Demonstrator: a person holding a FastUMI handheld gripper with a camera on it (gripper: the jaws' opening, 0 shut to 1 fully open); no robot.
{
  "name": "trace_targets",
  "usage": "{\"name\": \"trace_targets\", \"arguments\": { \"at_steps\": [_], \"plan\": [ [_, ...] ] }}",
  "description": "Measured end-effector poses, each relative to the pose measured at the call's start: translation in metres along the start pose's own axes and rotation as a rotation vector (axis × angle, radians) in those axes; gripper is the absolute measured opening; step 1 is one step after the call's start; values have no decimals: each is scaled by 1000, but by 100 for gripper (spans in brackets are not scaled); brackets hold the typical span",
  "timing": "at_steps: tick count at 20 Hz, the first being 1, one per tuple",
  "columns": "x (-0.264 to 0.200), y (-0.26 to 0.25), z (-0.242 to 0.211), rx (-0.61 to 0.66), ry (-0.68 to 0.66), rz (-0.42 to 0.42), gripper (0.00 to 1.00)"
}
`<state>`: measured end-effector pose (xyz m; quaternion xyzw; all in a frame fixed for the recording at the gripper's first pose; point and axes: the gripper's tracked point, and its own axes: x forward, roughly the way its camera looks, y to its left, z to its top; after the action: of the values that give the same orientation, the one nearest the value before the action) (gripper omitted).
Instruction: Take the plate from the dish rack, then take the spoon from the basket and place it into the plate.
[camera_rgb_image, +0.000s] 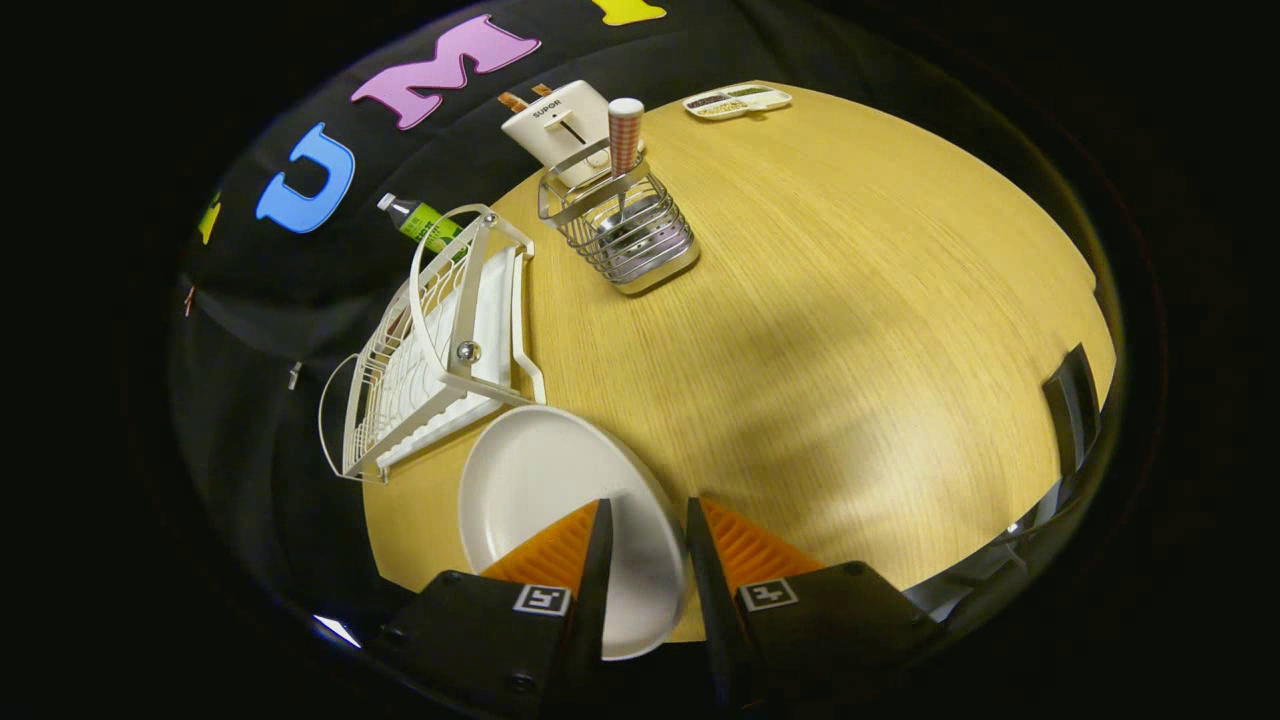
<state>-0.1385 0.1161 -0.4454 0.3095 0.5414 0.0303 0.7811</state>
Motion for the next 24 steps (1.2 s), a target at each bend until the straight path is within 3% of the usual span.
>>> {"name": "trace_targets", "arguments": {
  "at_steps": [1,2,6,17,21,24],
  "plan": [
    [-2,-1,4,-4,-9,0,52],
    [-3,-2,6,-14,-13,-6,68],
    [-12,-12,23,-111,-43,-49,98],
    [-86,17,116,-455,-201,22,99],
    [-88,21,154,-650,-219,7,98],
    [-77,27,167,-710,-198,29,97]
  ]
}}
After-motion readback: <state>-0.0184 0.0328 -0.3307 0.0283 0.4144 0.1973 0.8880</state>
